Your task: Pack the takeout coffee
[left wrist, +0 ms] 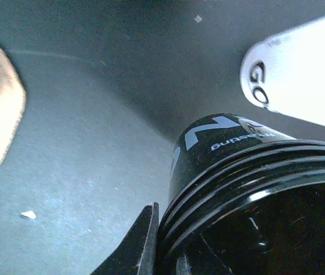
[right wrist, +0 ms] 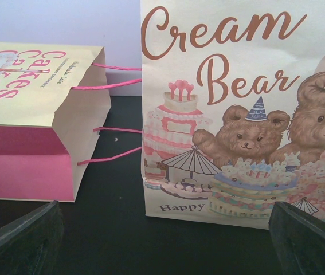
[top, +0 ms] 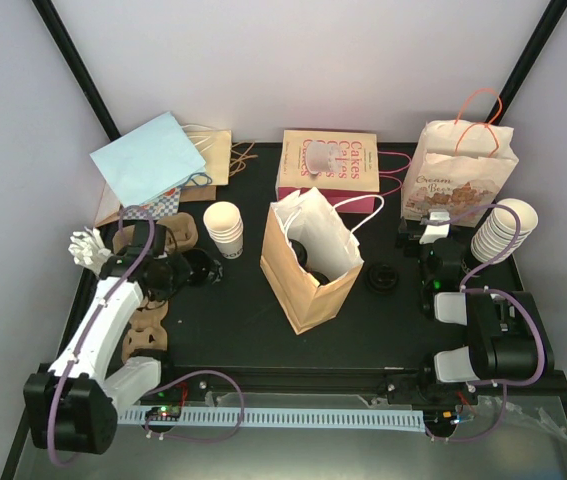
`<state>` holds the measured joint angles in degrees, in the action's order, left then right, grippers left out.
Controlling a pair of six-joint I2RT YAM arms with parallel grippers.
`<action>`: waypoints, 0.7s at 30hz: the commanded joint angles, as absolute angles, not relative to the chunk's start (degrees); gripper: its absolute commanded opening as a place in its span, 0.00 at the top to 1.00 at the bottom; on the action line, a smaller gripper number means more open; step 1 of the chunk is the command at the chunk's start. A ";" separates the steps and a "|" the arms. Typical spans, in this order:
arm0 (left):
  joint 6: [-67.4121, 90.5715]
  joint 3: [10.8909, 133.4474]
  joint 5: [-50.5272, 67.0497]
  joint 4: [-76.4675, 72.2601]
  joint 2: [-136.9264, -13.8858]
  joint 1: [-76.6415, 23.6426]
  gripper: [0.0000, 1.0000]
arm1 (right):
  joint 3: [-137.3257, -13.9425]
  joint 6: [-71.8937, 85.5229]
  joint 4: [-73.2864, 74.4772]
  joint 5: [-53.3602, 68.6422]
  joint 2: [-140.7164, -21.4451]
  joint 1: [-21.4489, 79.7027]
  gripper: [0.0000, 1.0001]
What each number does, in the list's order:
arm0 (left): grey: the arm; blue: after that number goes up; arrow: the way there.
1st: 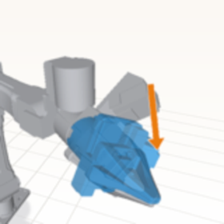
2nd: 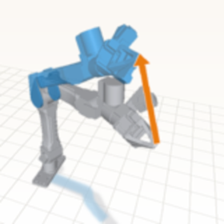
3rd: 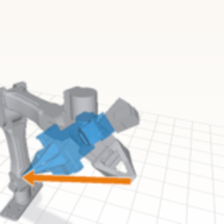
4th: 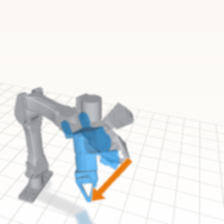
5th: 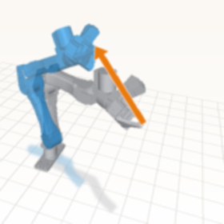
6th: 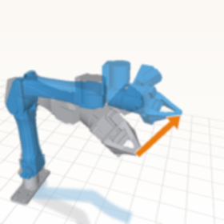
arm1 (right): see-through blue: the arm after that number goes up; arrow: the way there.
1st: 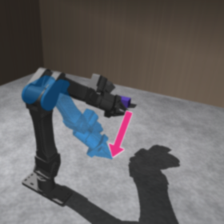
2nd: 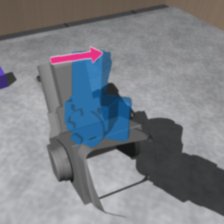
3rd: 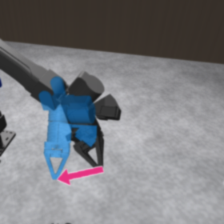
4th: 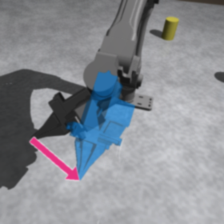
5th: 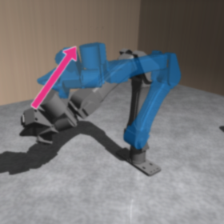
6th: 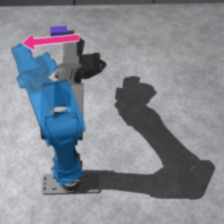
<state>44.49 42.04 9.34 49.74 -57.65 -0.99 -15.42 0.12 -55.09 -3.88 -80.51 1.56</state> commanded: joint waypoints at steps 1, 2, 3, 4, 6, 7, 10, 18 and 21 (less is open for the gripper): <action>50.97 42.28 7.58 50.88 -56.28 -8.12 0.98 | -16.35 0.46 -58.03 -3.78 -80.25 1.23 0.00; 51.82 42.54 7.23 51.00 -56.59 -9.72 0.98 | -16.35 0.44 -58.01 -3.78 -80.29 1.23 0.00; 52.46 42.68 6.87 51.06 -56.89 -10.98 0.99 | -16.35 0.46 -58.01 -3.78 -80.30 1.23 0.00; 53.05 42.85 6.53 50.95 -57.20 -12.13 0.99 | -16.35 0.45 -58.01 -3.79 -80.22 1.23 0.00; 54.06 43.04 5.89 50.69 -57.83 -13.97 0.98 | -16.35 0.45 -58.01 -3.78 -80.25 1.19 0.00; 54.45 43.17 5.63 50.48 -58.22 -14.73 0.99 | -16.35 0.48 -57.96 -3.78 -80.23 1.27 0.00; 55.08 43.67 4.73 50.04 -59.45 -16.32 0.97 | -16.35 0.49 -58.05 -3.78 -80.24 1.24 0.00; 54.85 44.75 4.45 49.19 -61.99 -17.45 0.82 | -16.35 0.44 -58.01 -3.79 -80.29 1.22 0.00; 54.48 45.15 4.57 49.21 -62.19 -17.49 0.60 | -16.35 0.51 -58.05 -3.78 -80.24 1.21 0.00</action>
<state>54.11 42.33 5.10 49.58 -61.89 -17.04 -15.42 0.12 -55.09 -3.88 -80.51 1.56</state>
